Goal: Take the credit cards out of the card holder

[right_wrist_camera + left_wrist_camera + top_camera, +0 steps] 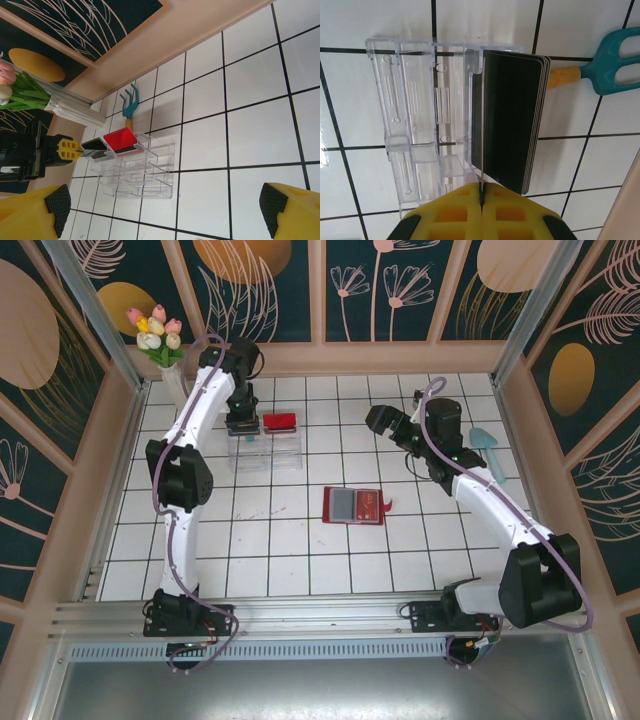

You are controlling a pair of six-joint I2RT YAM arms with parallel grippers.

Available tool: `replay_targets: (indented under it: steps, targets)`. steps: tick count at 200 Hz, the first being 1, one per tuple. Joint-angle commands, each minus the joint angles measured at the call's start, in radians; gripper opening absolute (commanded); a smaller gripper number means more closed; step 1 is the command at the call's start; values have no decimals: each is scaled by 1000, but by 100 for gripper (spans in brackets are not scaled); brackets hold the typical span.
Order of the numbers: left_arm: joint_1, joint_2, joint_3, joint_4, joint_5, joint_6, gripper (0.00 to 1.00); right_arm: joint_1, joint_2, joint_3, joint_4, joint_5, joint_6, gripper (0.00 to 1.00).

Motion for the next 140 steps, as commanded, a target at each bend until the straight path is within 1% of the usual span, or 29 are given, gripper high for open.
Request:
replay_targets:
  steps: [1,116,123,140]
  targets:
    - [10,19,25,-41,-11,-8,0,4,6,-14,38,11,-7,99]
    - [10,46,25,-20,22,-5,0,4,23,-23,45,11,1,99]
    - [11,48,25,-18,25,-1,3,5,23,-24,47,10,3,99]
    - [11,48,25,-9,29,4,12,5,25,-26,48,11,4,99]
